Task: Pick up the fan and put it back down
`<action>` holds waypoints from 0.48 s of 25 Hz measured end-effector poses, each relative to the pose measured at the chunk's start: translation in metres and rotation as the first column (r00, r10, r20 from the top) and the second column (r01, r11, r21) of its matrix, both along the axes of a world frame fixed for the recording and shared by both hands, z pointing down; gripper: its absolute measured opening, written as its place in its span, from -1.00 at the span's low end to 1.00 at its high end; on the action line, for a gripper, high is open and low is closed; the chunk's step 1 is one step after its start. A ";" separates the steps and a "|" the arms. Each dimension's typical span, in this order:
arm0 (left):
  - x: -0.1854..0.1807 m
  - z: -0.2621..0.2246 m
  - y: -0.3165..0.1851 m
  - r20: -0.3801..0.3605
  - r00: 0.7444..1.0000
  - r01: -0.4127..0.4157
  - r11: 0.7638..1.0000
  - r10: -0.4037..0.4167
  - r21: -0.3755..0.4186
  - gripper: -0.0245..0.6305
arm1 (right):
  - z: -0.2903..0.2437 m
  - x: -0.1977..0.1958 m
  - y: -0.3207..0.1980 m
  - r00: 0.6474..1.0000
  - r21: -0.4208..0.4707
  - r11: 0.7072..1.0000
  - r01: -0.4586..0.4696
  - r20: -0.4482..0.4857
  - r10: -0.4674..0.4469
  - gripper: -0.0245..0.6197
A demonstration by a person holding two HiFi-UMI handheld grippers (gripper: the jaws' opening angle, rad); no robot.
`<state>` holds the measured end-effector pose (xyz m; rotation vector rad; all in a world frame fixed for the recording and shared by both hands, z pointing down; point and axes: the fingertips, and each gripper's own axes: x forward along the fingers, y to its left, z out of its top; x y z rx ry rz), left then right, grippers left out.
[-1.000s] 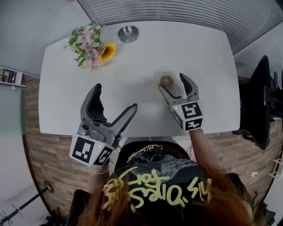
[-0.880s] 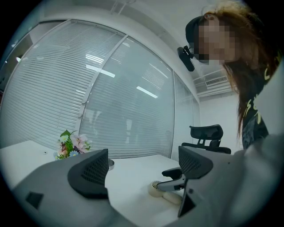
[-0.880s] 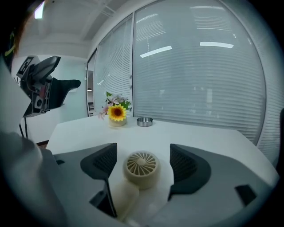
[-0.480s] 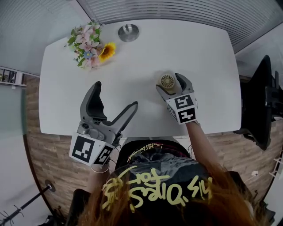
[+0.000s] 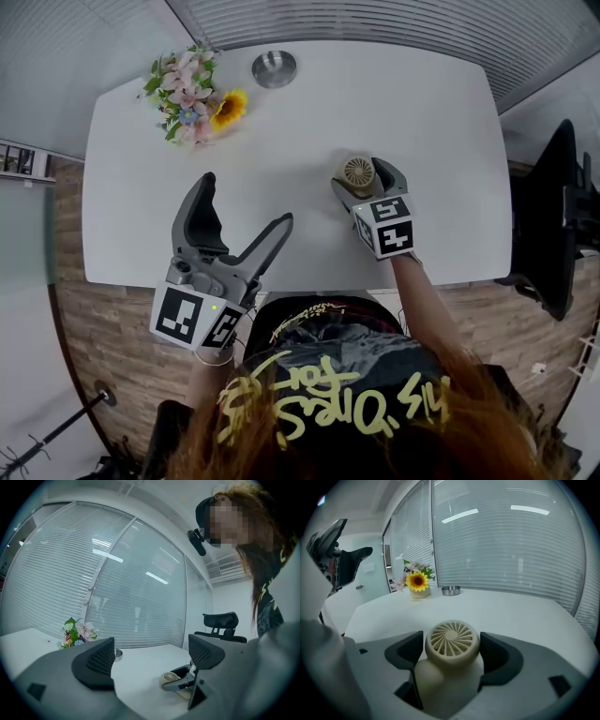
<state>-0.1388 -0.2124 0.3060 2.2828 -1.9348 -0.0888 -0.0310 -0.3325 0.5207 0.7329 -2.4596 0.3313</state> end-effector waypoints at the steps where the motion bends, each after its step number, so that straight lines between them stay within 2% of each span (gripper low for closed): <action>1: 0.001 0.000 0.000 -0.001 1.000 -0.001 1.000 0.001 0.002 0.59 | 0.000 0.000 -0.001 1.000 -0.002 1.000 -0.003 -0.001 0.003 0.19; 8: 0.006 0.002 0.000 -0.006 1.000 -0.012 1.000 0.012 0.001 0.58 | -0.001 0.000 -0.003 1.000 0.010 1.000 0.017 0.006 -0.017 0.19; 12: 0.006 -0.003 0.003 -0.002 1.000 -0.007 1.000 0.007 0.012 0.58 | -0.006 0.002 0.000 0.999 0.062 0.998 0.030 0.016 -0.031 0.18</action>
